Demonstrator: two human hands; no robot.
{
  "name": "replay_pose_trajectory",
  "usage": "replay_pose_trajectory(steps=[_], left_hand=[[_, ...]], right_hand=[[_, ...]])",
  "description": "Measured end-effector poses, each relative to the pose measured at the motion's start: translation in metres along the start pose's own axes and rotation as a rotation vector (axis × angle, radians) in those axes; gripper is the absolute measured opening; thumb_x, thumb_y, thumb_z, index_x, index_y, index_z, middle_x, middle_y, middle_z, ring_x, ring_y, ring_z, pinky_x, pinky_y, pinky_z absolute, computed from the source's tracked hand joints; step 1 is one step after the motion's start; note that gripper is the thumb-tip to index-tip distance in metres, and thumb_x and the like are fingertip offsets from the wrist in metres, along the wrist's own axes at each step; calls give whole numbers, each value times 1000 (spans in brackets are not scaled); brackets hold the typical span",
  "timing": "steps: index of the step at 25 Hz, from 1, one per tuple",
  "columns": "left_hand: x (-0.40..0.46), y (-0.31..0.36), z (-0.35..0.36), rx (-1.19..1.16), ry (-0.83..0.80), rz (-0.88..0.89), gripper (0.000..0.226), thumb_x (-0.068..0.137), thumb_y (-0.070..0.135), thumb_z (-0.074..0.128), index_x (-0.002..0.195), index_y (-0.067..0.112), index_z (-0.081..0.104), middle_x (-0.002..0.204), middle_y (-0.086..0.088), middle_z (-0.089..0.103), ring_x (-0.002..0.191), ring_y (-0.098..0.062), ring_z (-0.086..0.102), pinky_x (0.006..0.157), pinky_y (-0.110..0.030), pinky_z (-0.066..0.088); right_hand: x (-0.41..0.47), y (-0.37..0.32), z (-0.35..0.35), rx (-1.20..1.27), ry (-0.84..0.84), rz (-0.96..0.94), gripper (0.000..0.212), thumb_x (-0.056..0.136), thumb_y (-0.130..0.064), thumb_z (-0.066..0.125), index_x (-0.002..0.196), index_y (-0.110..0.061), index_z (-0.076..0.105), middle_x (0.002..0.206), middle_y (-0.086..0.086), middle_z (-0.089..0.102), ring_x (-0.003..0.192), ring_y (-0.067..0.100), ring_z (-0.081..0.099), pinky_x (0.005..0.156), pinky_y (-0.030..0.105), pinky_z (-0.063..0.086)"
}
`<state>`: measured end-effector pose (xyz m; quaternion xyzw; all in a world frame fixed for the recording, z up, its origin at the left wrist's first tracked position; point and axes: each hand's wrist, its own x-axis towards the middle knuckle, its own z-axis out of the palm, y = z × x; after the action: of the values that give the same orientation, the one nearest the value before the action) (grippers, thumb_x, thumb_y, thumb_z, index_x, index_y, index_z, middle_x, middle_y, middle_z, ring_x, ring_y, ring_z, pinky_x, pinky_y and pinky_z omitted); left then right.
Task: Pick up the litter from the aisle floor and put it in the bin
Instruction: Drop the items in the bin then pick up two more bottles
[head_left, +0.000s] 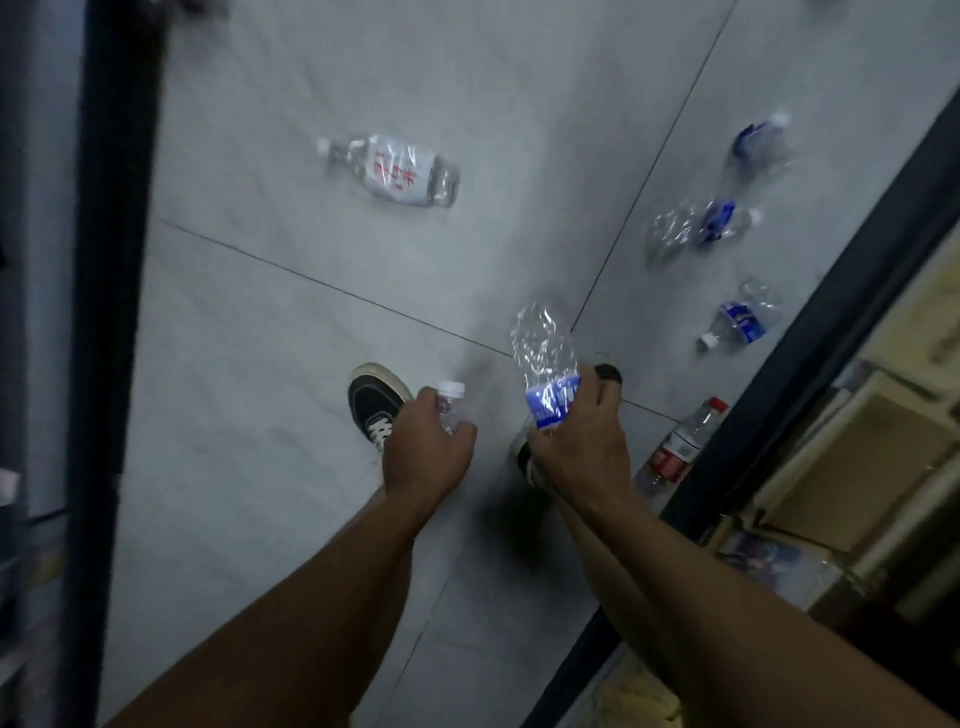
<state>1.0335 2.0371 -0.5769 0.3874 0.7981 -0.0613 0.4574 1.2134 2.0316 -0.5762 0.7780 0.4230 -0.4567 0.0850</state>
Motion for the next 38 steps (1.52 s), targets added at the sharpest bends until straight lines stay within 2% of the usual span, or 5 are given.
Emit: replay_pose_trajectory(steps=[10, 18, 22, 31, 38], left_hand=[[-224, 134, -252, 115, -108, 206, 24, 70, 37, 65, 84, 21, 54, 82, -1, 65, 82, -29, 62, 67, -33, 45], [-313, 155, -353, 271, -1, 453, 26, 77, 36, 63, 99, 24, 53, 93, 2, 64, 83, -25, 61, 71, -37, 49], [-308, 152, -386, 336, -82, 607, 28, 76, 38, 64, 96, 23, 52, 88, 1, 62, 77, -23, 60, 69, -39, 51], [-265, 162, -461, 785, -274, 932, 23, 79, 33, 66, 90, 26, 48, 87, 2, 59, 77, -25, 58, 64, -36, 44], [-302, 197, -420, 1071, -384, 1239, 25, 80, 25, 72, 91, 20, 50, 89, 0, 60, 79, -27, 53, 67, -35, 39]], right_hand=[[-265, -81, -226, 83, -60, -91, 96, 78, -41, 76, 156, -23, 22, 134, 6, 36, 103, 29, 59, 81, 35, 45], [-388, -111, -312, 126, 57, -129, 109, 75, -64, 79, 157, -23, 21, 144, 3, 38, 122, 23, 50, 90, 33, 40], [-427, -125, -297, 172, 176, -41, 95, 80, -55, 77, 154, -23, 26, 137, 4, 44, 104, 16, 50, 85, 32, 45], [-527, -155, -187, 541, 362, 388, 91, 79, -47, 77, 152, -25, 28, 137, 3, 45, 115, 24, 58, 83, 31, 43], [-608, -154, -87, 904, 528, 685, 95, 78, -46, 82, 152, -25, 27, 136, 3, 47, 111, 19, 56, 80, 25, 41]])
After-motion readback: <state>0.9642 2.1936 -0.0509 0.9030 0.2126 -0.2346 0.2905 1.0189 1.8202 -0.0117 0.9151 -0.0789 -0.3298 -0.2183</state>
